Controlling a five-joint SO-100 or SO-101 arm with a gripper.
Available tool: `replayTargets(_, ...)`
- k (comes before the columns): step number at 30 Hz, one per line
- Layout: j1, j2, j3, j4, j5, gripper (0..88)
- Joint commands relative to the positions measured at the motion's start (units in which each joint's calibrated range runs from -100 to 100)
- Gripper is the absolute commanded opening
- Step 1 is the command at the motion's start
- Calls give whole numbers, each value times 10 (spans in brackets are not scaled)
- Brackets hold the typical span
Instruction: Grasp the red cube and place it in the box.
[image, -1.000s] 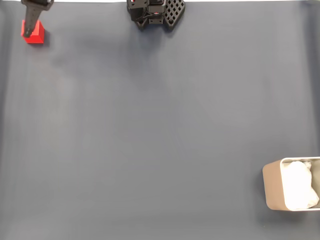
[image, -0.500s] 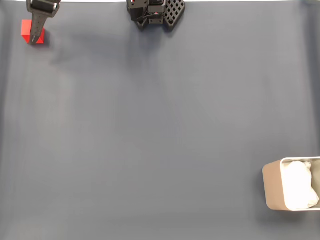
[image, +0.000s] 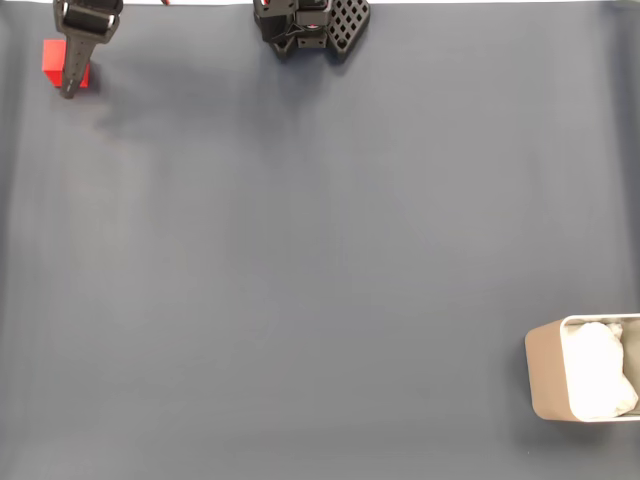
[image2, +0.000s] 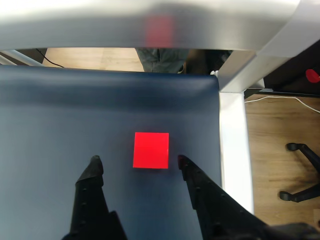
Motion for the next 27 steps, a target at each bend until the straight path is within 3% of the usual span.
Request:
replayTargets(1,3,6,-3,-16,-2,357)
replayTargets(27,-13,59,-8,-42,-22,359)
